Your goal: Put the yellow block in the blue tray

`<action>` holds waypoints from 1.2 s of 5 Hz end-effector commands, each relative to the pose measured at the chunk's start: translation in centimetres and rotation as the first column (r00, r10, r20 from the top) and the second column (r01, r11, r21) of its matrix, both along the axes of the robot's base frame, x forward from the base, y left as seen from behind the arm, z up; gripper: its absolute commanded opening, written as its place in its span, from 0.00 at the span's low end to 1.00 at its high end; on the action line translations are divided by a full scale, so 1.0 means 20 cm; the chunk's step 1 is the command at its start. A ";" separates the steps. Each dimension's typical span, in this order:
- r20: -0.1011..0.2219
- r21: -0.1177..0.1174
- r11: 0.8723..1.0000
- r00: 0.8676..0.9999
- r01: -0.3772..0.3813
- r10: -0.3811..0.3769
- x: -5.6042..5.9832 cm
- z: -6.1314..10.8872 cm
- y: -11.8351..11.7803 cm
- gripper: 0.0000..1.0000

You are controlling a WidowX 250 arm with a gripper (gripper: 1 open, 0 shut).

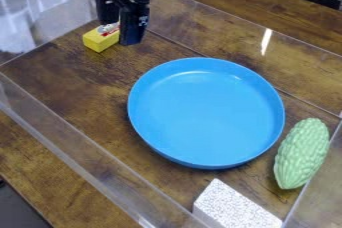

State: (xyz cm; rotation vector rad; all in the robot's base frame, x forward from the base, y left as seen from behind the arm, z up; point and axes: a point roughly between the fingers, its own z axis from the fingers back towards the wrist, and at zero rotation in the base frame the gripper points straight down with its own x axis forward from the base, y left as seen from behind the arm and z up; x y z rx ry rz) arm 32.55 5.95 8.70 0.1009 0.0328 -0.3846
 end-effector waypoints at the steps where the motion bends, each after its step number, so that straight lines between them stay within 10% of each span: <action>1: 0.041 0.020 1.000 0.999 0.001 -0.002 0.03 0.12 0.04 1.00; 4: 0.044 0.049 0.996 0.997 -0.068 0.066 0.11 0.04 0.12 1.00; 6: 0.054 0.059 0.997 0.997 0.053 -0.056 0.18 0.06 0.04 1.00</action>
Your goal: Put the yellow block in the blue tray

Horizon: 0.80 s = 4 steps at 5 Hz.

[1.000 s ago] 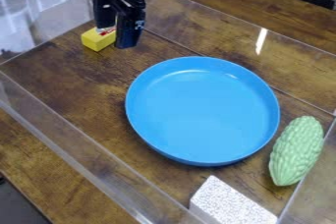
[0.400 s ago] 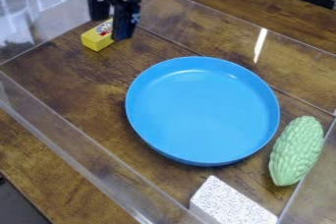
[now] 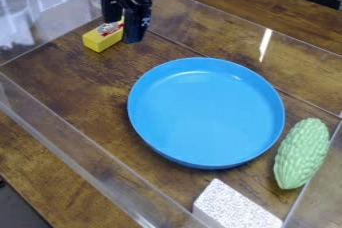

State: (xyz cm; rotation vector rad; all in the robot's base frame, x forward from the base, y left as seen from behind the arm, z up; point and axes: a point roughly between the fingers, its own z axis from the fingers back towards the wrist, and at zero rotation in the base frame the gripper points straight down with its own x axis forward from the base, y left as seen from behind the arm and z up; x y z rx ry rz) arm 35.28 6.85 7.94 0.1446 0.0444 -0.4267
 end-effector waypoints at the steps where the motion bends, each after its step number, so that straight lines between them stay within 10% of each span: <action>1: 0.062 0.021 0.999 0.997 0.041 -0.043 0.06 0.07 0.02 1.00; 4: 0.065 0.025 0.999 0.997 0.030 -0.031 -0.09 0.03 0.06 1.00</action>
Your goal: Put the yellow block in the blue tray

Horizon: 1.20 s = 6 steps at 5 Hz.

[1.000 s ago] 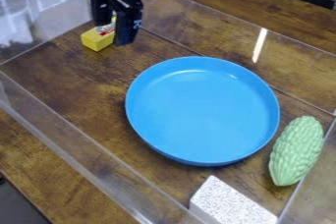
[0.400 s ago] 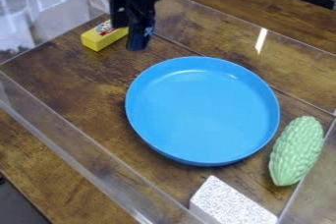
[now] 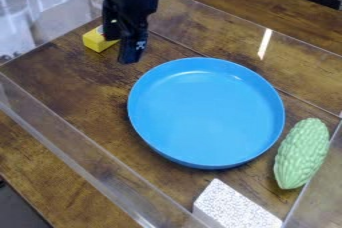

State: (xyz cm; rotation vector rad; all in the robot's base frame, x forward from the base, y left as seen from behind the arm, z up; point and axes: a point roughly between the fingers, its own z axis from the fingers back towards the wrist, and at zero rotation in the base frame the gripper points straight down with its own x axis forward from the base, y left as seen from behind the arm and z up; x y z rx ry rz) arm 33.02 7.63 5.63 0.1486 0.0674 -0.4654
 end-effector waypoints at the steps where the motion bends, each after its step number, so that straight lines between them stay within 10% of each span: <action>1: 0.095 -0.007 0.997 0.992 -0.079 0.079 0.03 0.17 0.07 1.00; 6: 0.161 -0.042 0.988 0.975 -0.148 0.153 0.05 0.25 0.09 1.00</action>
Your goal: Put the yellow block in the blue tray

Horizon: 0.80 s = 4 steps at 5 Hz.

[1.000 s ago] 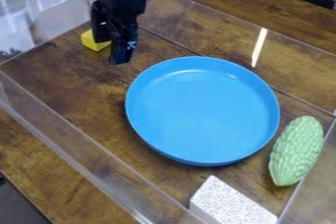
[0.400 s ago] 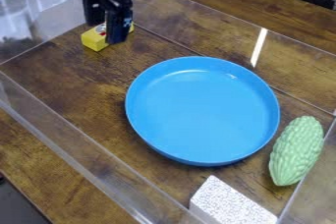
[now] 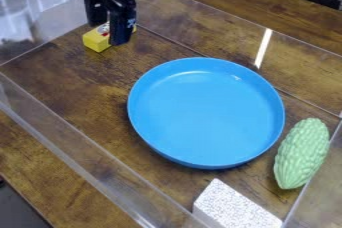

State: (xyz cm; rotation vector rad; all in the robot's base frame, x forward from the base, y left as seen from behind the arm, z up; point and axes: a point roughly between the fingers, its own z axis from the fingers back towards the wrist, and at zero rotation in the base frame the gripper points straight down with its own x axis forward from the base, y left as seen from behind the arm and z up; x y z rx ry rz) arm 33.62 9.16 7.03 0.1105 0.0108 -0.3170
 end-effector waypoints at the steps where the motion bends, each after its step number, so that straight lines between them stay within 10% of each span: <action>1: 0.112 0.018 1.000 0.994 -0.004 0.002 0.00 0.12 0.05 1.00; 4: 0.130 0.001 1.000 0.991 0.025 -0.025 -0.03 0.00 0.03 1.00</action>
